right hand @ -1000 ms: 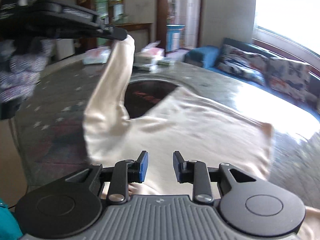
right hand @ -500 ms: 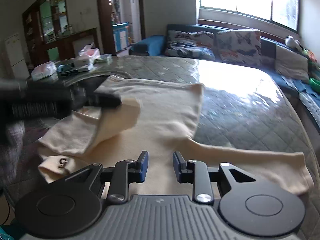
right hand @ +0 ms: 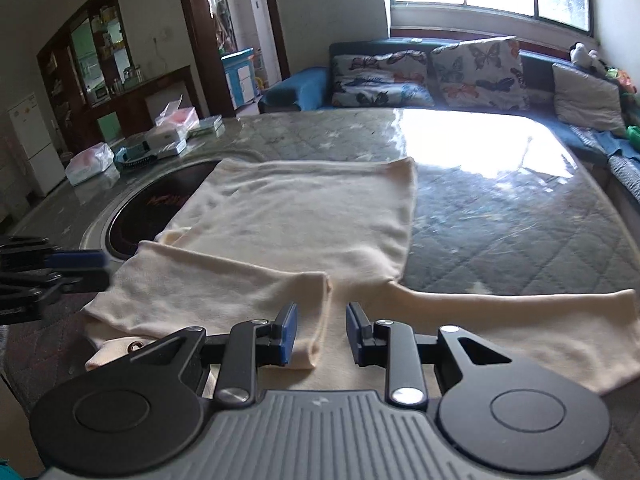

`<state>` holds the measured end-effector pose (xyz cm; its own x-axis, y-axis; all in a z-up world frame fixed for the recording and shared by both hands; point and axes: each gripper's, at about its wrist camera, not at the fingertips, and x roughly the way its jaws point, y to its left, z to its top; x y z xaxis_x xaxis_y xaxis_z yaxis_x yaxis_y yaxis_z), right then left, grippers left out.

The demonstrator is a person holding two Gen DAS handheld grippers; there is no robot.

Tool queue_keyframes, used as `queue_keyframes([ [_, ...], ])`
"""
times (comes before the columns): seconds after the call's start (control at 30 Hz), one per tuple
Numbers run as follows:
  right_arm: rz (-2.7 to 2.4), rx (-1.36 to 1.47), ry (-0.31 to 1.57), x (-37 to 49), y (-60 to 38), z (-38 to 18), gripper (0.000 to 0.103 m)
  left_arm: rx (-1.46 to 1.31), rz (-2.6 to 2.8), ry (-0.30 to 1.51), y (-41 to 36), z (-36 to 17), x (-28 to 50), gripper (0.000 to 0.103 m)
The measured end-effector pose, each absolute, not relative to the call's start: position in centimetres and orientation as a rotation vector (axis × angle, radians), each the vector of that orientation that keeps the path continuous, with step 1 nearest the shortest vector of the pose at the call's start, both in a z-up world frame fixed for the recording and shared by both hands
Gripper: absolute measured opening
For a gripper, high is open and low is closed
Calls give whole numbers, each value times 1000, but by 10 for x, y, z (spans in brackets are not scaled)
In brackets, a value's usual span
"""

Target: Fold clothes

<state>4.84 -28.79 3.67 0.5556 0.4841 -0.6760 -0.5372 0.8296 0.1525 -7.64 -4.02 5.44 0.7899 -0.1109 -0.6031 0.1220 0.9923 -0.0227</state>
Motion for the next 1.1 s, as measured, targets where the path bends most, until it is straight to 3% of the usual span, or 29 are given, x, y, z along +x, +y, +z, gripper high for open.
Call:
queue_keyframes([
  [0.33,576,-102,825,57,-268,20,23,94,-131,672,-34,32,-95,30],
  [0.5,560,-125,822,53,-263,21,12,146,-143,662,-43,26,-93,26],
  [0.53,557,-130,821,52,-262,21,9,149,-146,663,-43,25,-93,21],
  [0.57,555,-133,819,52,-261,21,6,147,-145,661,-42,25,-94,9],
  [0.63,551,-131,816,51,-261,24,5,140,-140,655,-40,26,-96,5],
  [1.1,518,-203,760,35,-258,38,9,142,-180,650,-27,44,-99,8],
])
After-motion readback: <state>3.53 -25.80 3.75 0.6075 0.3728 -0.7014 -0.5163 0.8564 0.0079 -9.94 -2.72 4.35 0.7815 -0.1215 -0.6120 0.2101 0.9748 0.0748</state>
